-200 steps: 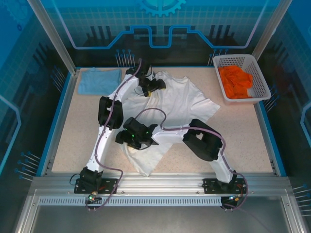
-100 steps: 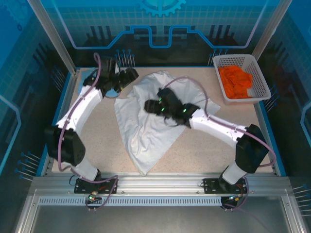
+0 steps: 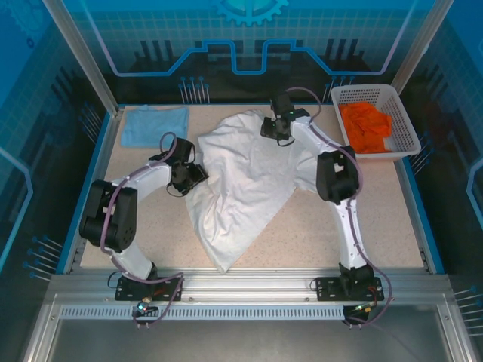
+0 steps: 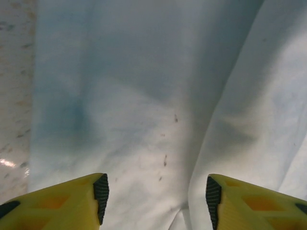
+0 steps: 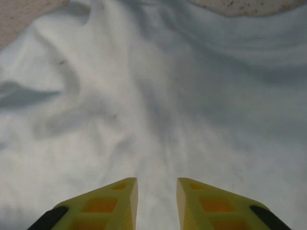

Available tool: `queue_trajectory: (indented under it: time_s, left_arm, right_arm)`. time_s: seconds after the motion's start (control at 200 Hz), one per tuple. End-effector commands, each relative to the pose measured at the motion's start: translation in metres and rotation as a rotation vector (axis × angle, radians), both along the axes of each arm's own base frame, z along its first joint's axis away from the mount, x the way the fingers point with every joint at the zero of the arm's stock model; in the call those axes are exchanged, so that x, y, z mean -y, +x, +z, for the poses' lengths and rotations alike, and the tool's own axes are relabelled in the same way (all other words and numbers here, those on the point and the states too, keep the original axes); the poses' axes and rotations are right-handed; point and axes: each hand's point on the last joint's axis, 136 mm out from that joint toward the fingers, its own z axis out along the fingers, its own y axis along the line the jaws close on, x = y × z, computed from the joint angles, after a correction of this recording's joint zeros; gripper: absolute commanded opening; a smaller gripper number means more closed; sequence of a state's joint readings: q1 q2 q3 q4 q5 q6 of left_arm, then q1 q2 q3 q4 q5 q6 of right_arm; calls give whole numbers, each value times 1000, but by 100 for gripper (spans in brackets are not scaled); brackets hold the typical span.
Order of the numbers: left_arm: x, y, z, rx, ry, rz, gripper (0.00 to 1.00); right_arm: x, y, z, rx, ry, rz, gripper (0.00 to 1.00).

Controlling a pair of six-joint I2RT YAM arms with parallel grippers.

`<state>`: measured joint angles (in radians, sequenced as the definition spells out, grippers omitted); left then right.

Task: Fold and stack the t-shirts

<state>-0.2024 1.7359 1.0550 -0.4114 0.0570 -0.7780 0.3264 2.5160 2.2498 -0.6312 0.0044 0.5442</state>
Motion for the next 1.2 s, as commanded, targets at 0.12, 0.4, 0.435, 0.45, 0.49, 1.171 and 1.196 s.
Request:
queue_trajectory:
  time_s: [0.12,0.4,0.435,0.45,0.49,1.171,1.196]
  left_arm:
    - [-9,28,-28,-63,84,-30,52]
    - [1,66,-42,-88,58,-63,52]
    - [3,70,-45,-90,53,-66,52]
    - [3,73,-46,-90,51,-68,52]
    - [6,78,-48,-93,45,-73,52]
    - [8,118,-26,-23,37,-82,51]
    - [8,118,-26,-24,37,-80,51]
  right_arm:
    - [60,-26,-64,-234,-69,-152,29]
    - [124,-95,-49,-193,57,-468,32]
    - [126,-104,-45,-193,62,-496,33]
    - [126,-107,-43,-192,60,-500,33]
    - [125,-116,-41,-194,49,-504,33]
    - [124,-114,41,71,-61,-412,50]
    - [119,-103,46,71,-47,-379,49]
